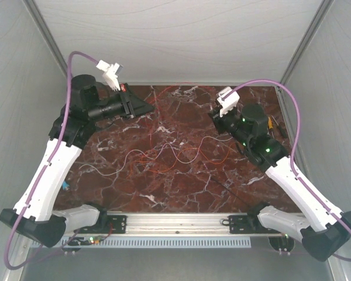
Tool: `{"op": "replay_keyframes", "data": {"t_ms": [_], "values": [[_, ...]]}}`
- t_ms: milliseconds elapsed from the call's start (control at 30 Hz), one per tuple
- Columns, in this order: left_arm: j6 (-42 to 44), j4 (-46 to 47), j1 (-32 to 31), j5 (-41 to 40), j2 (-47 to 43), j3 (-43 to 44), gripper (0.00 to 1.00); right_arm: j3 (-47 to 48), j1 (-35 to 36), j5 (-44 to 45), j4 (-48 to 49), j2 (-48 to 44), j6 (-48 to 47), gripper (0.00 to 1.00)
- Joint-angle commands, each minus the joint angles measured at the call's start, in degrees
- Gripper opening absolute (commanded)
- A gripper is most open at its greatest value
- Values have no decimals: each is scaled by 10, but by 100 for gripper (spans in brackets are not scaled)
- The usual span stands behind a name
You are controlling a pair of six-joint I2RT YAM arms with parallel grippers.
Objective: Zip-tie the wires
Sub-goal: Place the cable at the center of the board.
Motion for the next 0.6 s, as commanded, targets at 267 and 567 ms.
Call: {"op": "replay_keyframes", "data": {"t_ms": [267, 567], "values": [[160, -227, -8, -158, 29, 38, 0, 33, -1, -63, -208, -17, 48, 0], [226, -228, -9, -247, 18, -36, 0, 62, 2, -119, -282, 14, 67, 0]]}}
